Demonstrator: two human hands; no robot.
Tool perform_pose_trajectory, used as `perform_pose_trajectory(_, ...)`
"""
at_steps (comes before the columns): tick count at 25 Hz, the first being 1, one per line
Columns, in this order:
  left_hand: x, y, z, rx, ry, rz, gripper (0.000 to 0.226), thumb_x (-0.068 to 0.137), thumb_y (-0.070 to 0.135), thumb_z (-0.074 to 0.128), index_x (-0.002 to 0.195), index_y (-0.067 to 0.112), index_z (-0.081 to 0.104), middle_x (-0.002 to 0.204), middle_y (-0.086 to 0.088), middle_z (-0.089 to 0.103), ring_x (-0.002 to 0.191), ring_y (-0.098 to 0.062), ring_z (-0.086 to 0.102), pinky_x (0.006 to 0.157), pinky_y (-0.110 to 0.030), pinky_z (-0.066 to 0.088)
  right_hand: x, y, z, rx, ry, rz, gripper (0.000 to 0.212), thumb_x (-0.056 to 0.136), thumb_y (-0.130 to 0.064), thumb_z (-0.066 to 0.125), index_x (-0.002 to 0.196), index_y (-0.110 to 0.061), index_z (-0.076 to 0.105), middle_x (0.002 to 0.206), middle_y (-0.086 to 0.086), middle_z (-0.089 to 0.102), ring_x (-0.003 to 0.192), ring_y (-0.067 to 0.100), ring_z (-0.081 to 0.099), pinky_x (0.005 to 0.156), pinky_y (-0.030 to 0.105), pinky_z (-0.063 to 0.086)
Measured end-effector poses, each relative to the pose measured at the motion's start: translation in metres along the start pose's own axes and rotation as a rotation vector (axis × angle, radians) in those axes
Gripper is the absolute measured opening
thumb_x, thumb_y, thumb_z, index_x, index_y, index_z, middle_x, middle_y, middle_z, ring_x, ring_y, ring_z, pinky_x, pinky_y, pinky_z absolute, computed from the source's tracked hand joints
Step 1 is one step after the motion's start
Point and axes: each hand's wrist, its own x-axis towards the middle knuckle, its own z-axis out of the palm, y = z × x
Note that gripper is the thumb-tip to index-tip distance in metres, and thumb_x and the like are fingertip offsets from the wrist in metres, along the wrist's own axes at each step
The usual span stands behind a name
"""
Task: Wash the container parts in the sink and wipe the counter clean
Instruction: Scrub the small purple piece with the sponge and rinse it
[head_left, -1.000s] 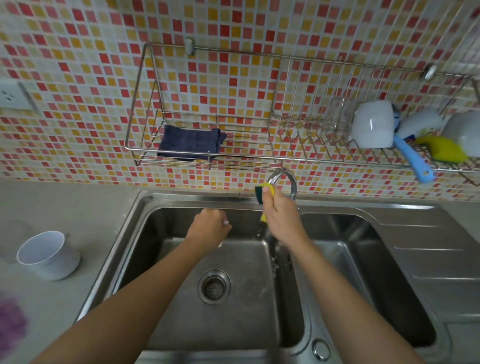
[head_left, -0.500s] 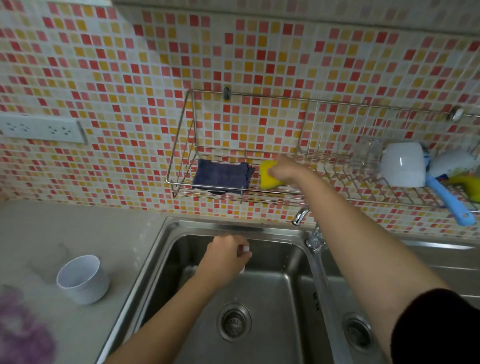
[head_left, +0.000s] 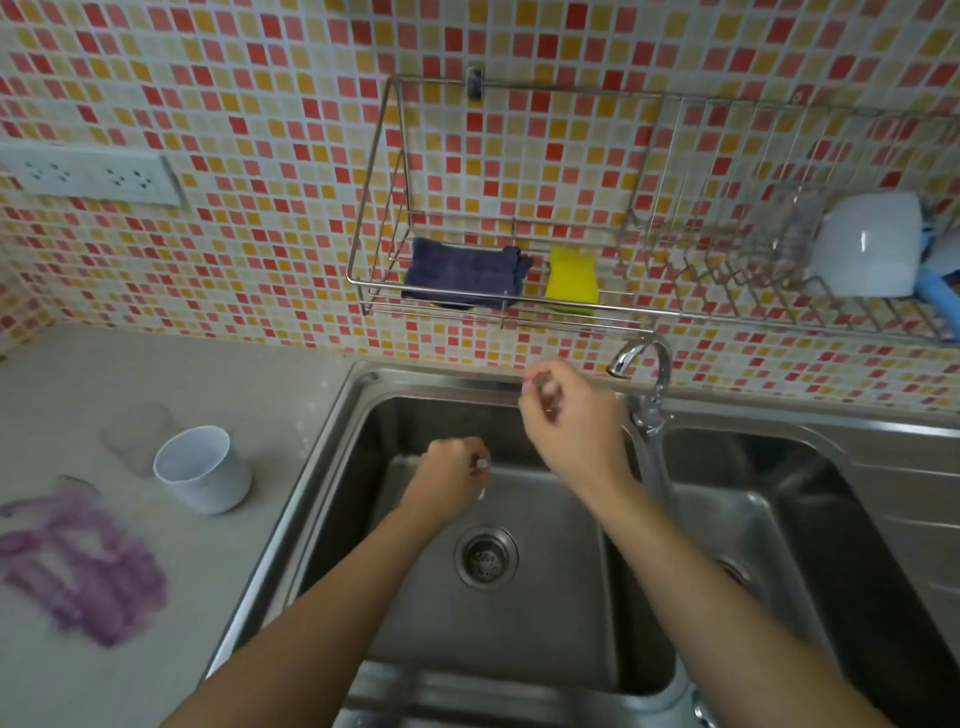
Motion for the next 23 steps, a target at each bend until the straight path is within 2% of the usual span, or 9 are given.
perform_pose_trajectory(2, -0.004, -0.012, 0.010, 0.045, -0.035, -0.055, 0.018, 0.082, 0.004, 0.055, 0.095, 0.005, 0.068, 0.093, -0.017, 0.071, 0.090, -0.032, 0.065, 0.079, -0.037, 0.053, -0.041, 0.032, 0.028, -0.025, -0.070, 0.112, 0.010, 0.084, -0.016, 0.057, 0.092, -0.019, 0.062, 0.069, -0.003, 0.063, 0.063, 0.015, 0.061, 0.059, 0.030, 0.051)
perform_pose_trajectory(4, -0.007, -0.022, 0.012, 0.070, -0.040, -0.106, 0.018, 0.085, 0.006, 0.052, 0.096, 0.005, 0.067, 0.093, -0.018, 0.070, 0.090, -0.033, 0.065, 0.079, -0.039, 0.053, -0.068, 0.062, 0.057, -0.151, -0.241, 0.179, 0.022, 0.086, -0.018, 0.056, 0.107, -0.017, 0.060, 0.098, 0.004, 0.066, 0.089, 0.021, 0.064, 0.077, 0.034, 0.053)
perform_pose_trajectory(6, -0.010, -0.032, 0.008, 0.078, -0.009, -0.112, 0.018, 0.087, 0.007, 0.051, 0.096, 0.005, 0.066, 0.091, -0.018, 0.071, 0.086, -0.033, 0.066, 0.077, -0.038, 0.055, -0.084, 0.080, 0.086, -0.260, -0.431, 0.229, 0.043, 0.087, -0.023, 0.055, 0.128, -0.013, 0.047, 0.129, 0.008, 0.053, 0.117, 0.025, 0.051, 0.097, 0.036, 0.044)
perform_pose_trajectory(8, -0.012, -0.040, -0.007, 0.075, 0.066, -0.094, 0.020, 0.087, 0.008, 0.052, 0.101, 0.005, 0.066, 0.092, -0.017, 0.071, 0.085, -0.032, 0.066, 0.076, -0.035, 0.055, -0.089, 0.084, 0.112, -0.296, -0.545, 0.238, 0.057, 0.086, -0.029, 0.057, 0.136, -0.008, 0.037, 0.141, 0.013, 0.040, 0.128, 0.030, 0.038, 0.106, 0.039, 0.035)
perform_pose_trajectory(12, -0.016, -0.068, -0.070, 0.049, 0.248, -0.130, 0.025, 0.087, 0.014, 0.058, 0.109, 0.007, 0.066, 0.095, -0.015, 0.072, 0.087, -0.028, 0.067, 0.083, -0.034, 0.053, -0.092, 0.045, 0.166, -0.178, -0.597, 0.227, 0.066, 0.085, -0.038, 0.059, 0.138, -0.007, 0.034, 0.134, 0.018, 0.041, 0.123, 0.035, 0.041, 0.104, 0.039, 0.034)
perform_pose_trajectory(14, -0.015, -0.089, -0.112, 0.043, 0.288, -0.144, 0.023, 0.086, 0.015, 0.058, 0.106, 0.007, 0.067, 0.094, -0.015, 0.072, 0.085, -0.028, 0.066, 0.083, -0.034, 0.053, -0.090, 0.015, 0.195, -0.095, -0.579, 0.191, 0.066, 0.087, -0.039, 0.057, 0.140, -0.007, 0.033, 0.137, 0.018, 0.041, 0.126, 0.034, 0.039, 0.107, 0.039, 0.032)
perform_pose_trajectory(16, -0.014, -0.113, -0.153, 0.062, 0.306, -0.155, 0.023, 0.087, 0.015, 0.058, 0.107, 0.007, 0.067, 0.097, -0.012, 0.072, 0.086, -0.025, 0.065, 0.080, -0.026, 0.049, -0.085, -0.016, 0.223, -0.027, -0.562, 0.182, 0.065, 0.089, -0.039, 0.055, 0.140, -0.007, 0.032, 0.140, 0.018, 0.039, 0.130, 0.033, 0.035, 0.109, 0.039, 0.028)
perform_pose_trajectory(19, -0.018, -0.155, -0.199, 0.107, 0.311, -0.147, 0.025, 0.086, 0.012, 0.055, 0.107, 0.006, 0.068, 0.096, -0.011, 0.072, 0.086, -0.023, 0.065, 0.077, -0.021, 0.043, -0.081, -0.057, 0.264, 0.031, -0.554, 0.206, 0.066, 0.088, -0.040, 0.056, 0.140, -0.007, 0.032, 0.141, 0.016, 0.037, 0.131, 0.031, 0.033, 0.109, 0.037, 0.026)
perform_pose_trajectory(23, -0.021, -0.214, -0.223, 0.185, 0.192, -0.131, 0.025, 0.084, 0.011, 0.056, 0.106, 0.006, 0.069, 0.096, -0.013, 0.073, 0.090, -0.028, 0.064, 0.078, -0.026, 0.046, -0.076, -0.096, 0.309, 0.048, -0.557, 0.228, 0.075, 0.083, -0.044, 0.063, 0.141, -0.010, 0.029, 0.143, 0.011, 0.035, 0.133, 0.026, 0.033, 0.110, 0.033, 0.026)
